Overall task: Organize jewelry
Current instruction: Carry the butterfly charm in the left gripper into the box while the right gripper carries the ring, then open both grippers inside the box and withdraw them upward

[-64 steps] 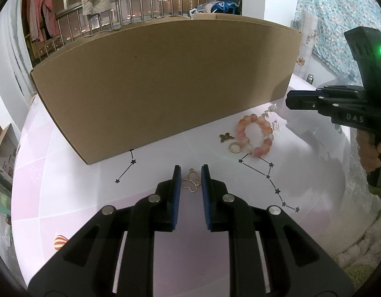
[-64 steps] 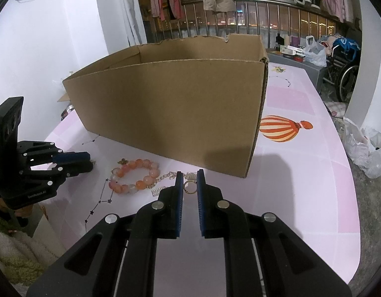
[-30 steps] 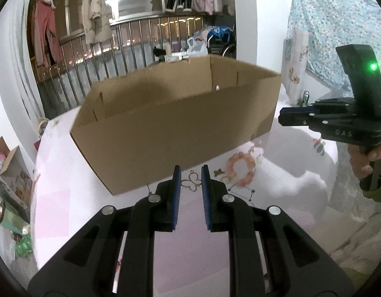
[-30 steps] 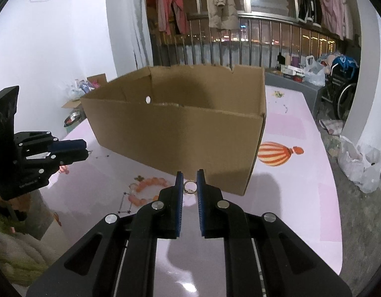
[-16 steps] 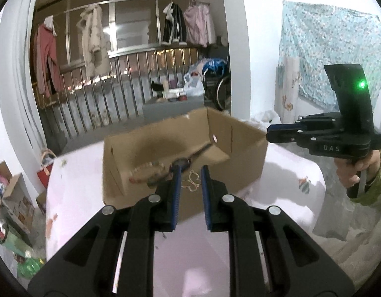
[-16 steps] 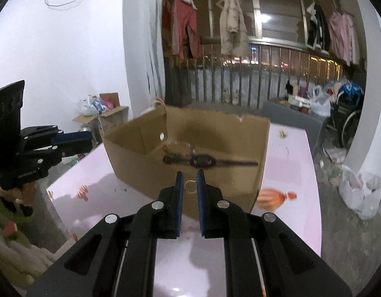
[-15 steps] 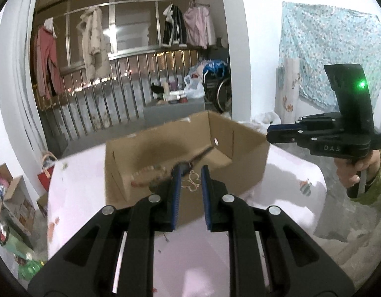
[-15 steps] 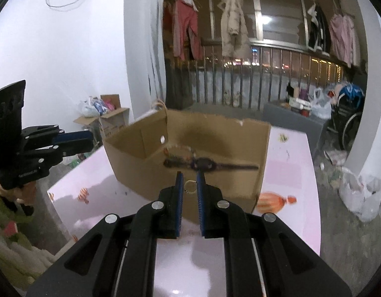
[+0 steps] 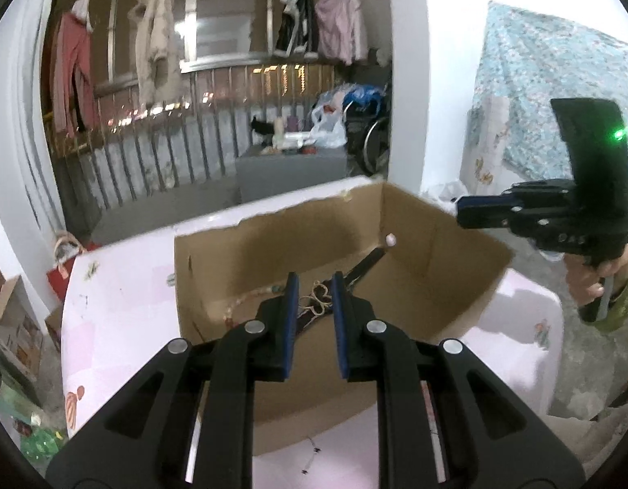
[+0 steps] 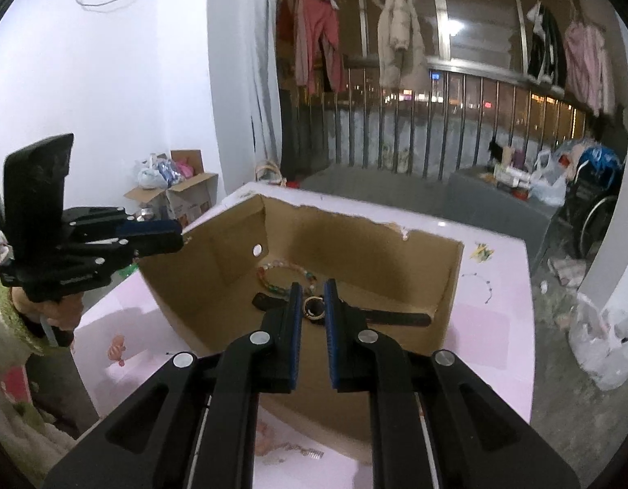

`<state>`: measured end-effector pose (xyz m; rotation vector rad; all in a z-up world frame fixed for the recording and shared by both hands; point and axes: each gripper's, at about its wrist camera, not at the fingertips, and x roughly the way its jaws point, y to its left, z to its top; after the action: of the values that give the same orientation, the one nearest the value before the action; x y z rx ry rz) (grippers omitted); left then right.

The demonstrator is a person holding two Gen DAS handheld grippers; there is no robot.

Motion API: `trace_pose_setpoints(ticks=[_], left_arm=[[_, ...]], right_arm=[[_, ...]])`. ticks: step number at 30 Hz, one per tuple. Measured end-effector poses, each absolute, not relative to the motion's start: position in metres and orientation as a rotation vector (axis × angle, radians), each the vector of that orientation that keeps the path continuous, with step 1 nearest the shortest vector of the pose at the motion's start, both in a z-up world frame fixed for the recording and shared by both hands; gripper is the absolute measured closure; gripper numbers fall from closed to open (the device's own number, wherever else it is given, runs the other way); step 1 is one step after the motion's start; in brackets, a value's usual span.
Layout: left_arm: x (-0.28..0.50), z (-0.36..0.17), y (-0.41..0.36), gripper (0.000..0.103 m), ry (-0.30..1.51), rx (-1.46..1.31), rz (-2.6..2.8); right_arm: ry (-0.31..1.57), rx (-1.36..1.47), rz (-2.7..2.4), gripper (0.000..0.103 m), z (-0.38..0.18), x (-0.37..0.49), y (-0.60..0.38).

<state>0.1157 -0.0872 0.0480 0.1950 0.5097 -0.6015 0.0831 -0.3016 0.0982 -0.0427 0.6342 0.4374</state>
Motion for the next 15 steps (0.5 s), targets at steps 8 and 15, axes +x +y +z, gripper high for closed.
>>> trace_pose_setpoints(ticks=[8, 15], left_arm=[[0.152, 0.022, -0.092, 0.088, 0.626, 0.198, -0.573], [0.153, 0.021, -0.094, 0.072, 0.621, 0.200, -0.563]], right_arm=[[0.713, -0.031, 0.413, 0.092, 0.084, 0.111, -0.299], [0.723, 0.023, 0.391, 0.087, 0.082, 0.116, -0.312]])
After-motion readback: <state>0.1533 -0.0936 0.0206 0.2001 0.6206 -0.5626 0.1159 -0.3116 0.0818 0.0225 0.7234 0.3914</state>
